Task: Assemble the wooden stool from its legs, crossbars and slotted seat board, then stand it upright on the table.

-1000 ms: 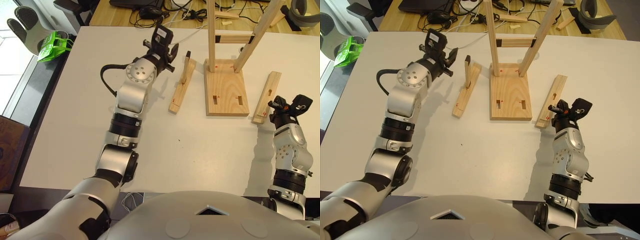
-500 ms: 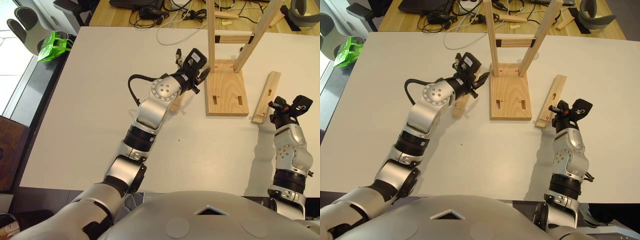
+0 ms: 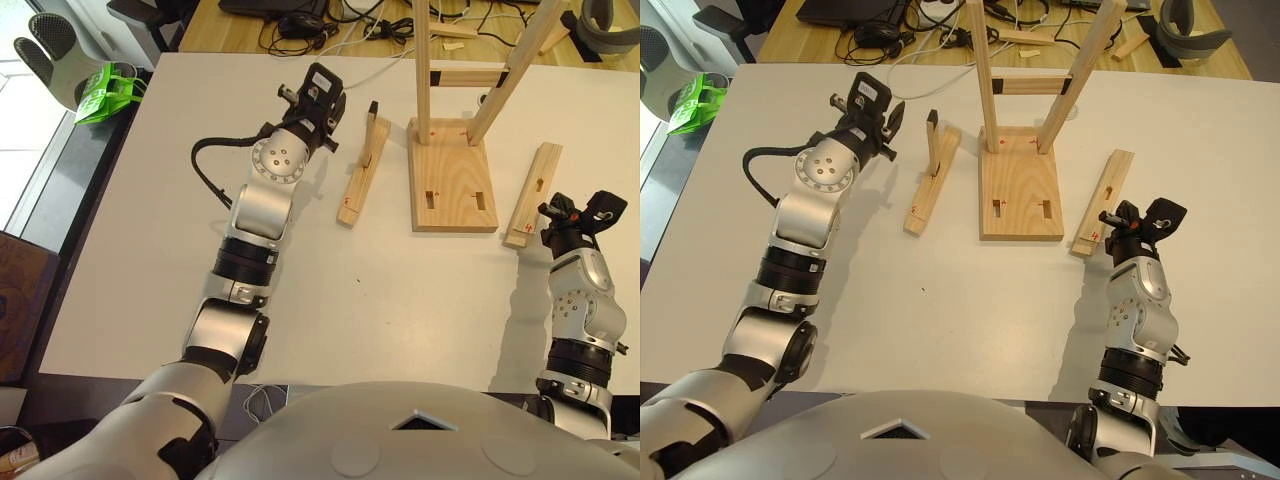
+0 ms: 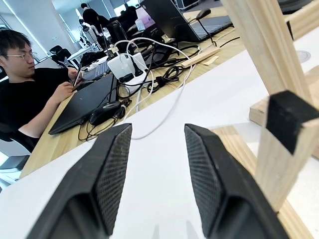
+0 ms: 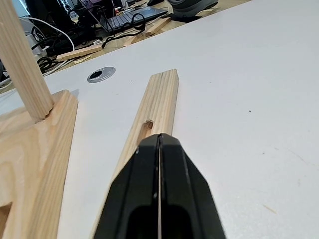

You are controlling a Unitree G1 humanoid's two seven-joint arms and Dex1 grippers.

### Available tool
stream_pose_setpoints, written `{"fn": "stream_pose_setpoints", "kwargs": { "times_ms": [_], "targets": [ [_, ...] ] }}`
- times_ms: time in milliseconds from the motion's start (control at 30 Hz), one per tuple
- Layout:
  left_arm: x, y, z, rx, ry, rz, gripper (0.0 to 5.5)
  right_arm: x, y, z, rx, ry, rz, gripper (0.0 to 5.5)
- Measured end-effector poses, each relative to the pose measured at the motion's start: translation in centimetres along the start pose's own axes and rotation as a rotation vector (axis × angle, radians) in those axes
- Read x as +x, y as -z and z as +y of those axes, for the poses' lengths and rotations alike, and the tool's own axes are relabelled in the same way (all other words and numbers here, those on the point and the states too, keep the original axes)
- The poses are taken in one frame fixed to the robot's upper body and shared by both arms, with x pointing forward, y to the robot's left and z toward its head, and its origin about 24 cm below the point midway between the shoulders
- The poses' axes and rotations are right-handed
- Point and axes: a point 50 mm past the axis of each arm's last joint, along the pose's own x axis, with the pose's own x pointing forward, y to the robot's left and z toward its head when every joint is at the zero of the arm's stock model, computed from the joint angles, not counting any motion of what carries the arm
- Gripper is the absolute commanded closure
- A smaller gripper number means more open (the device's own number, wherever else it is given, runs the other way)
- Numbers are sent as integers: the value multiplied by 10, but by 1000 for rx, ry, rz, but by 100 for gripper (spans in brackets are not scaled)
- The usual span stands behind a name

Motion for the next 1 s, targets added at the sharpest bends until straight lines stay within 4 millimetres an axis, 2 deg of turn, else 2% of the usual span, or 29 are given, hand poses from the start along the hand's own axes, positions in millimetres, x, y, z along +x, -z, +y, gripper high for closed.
{"fn": "stream_pose_setpoints", "kwargs": {
  "times_ms": [167, 400, 467, 600, 700, 867, 967, 1000],
  "targets": [
    [5, -3, -21, -75, 62, -12, 356, 0, 1, -1, -4, 3, 1, 550],
    [1, -27, -40, -61, 161, -108, 356, 0, 1, -1, -6, 4, 1, 550],
    [-3, -33, -54, -41, 235, -126, 356, 0, 1, -1, -6, 6, 1, 550],
    [-7, -20, -81, -29, 345, -73, 356, 0, 1, 0, -3, 7, 0, 550],
    [-6, -11, -91, -14, 380, -35, 356, 1, 2, 0, -1, 7, 0, 550],
    [-2, -19, -89, 10, 388, -55, 356, 1, 2, -1, 1, 12, -6, 550],
    [3, -29, -71, 97, 383, -63, 356, 1, 3, 1, 9, 14, -9, 550],
    [3, -27, -64, 136, 392, -37, 356, 1, 4, 2, 16, 14, -9, 550]
  ]
}}
